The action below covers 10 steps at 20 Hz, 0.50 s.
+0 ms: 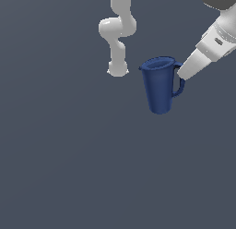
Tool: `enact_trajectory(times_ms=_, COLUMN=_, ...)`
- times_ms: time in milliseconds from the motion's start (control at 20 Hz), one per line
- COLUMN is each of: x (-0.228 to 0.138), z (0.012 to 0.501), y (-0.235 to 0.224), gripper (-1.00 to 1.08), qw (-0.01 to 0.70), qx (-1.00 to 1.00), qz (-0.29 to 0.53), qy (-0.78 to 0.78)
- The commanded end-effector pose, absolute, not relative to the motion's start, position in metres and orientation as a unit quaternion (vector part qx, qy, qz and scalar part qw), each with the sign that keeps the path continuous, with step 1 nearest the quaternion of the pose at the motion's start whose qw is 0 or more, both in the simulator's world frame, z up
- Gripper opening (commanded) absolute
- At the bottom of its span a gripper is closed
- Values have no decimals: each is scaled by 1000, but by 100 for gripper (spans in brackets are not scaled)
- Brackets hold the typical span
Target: Pick up the object and move it to a goal position.
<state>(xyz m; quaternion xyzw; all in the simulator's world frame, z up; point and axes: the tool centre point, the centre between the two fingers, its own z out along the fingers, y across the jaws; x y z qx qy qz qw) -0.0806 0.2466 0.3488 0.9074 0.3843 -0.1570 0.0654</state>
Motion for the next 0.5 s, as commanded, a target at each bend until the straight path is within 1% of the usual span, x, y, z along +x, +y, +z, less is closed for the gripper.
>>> enact_trajectory(times_ms=0, x=-83, z=356, y=244, gripper=-100, qw=65, qx=908, qz=-155, qy=384)
enact_trajectory(times_ms=250, x=-92, z=373, y=235, gripper=-100, qw=65, qx=908, qz=-155, qy=384)
enact_trajectory(times_ms=450, x=-94, z=377, y=232, gripper=-100, qw=65, qx=908, qz=-155, qy=384)
